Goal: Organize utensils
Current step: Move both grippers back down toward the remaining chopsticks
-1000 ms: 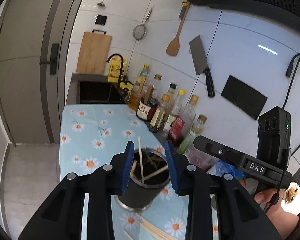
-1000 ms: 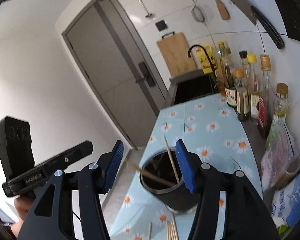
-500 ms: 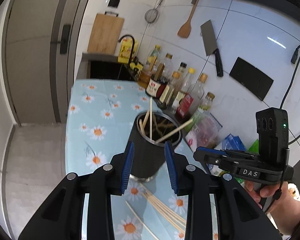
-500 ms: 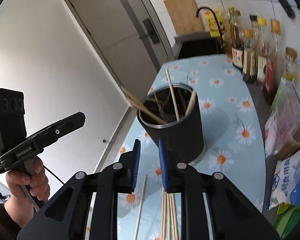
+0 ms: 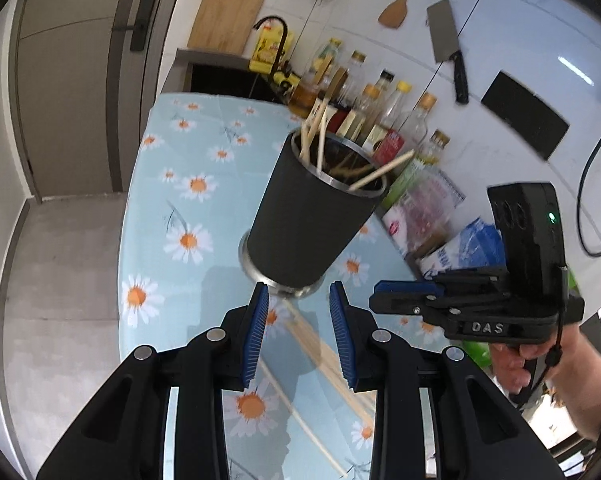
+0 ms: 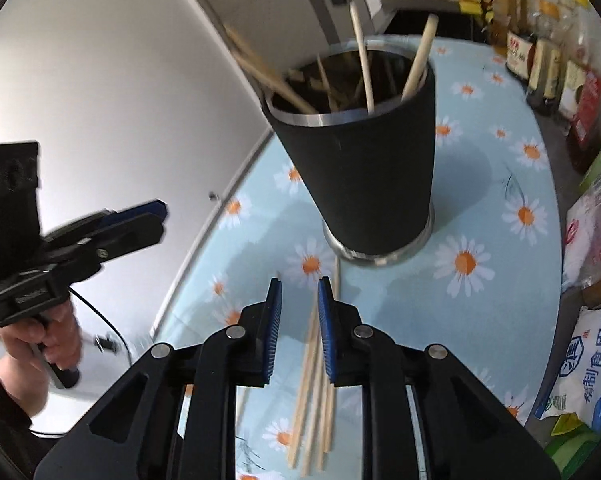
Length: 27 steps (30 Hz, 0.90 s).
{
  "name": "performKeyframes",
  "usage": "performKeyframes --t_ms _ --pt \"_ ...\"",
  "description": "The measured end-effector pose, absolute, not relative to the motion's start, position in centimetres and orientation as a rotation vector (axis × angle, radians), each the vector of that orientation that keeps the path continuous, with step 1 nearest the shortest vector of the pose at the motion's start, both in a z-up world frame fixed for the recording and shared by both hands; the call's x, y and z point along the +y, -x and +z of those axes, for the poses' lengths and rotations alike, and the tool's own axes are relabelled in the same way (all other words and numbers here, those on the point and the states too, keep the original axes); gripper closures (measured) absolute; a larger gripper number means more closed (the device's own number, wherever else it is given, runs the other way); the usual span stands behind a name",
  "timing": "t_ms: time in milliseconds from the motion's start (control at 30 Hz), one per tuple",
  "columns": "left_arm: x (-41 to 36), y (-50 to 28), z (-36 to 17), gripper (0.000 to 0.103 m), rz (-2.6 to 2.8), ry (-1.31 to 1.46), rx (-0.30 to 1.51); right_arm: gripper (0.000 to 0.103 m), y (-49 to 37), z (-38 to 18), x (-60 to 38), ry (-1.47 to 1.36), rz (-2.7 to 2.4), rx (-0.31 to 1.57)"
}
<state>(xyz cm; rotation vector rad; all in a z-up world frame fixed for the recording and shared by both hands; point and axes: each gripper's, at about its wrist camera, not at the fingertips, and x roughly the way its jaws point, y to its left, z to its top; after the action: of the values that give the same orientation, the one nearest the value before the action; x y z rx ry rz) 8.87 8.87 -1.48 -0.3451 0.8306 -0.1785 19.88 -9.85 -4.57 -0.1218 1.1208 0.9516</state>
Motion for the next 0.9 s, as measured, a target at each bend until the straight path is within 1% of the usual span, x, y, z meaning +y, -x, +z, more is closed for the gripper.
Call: performKeyframes --t_ms 367,467,533,567,767,900 --pt "8.4 -7.1 -6.4 0.074 -0.137 0.407 0.956 0.083 -21.0 -10.6 -7.4 0.299 0.958 1.300" --pt "7.8 -6.6 -7.7 0.074 -0.141 0.412 0.989 0.083 -20.8 -11.5 -6.9 0.352 0.958 1.309" --pt "7.6 -6.5 -8.2 0.074 -0.143 0.415 1.000 0.084 -20.8 -12.2 -6.4 0.386 0.948 1.322" --pt "7.5 -6.4 -8.4 0.074 -0.147 0.415 1.009 0.088 -20.8 -12.5 -6.3 0.398 0.941 1.326" --pt "7.4 -5.9 -9.2 0.074 -0.150 0.417 1.029 0.089 -21.4 -13.3 -5.7 0.425 0.925 1.353" --pt "7.5 -5.7 -9.6 0.074 -0.152 0.422 1.040 0.092 -21.2 -13.5 -5.5 0.439 0.917 1.353"
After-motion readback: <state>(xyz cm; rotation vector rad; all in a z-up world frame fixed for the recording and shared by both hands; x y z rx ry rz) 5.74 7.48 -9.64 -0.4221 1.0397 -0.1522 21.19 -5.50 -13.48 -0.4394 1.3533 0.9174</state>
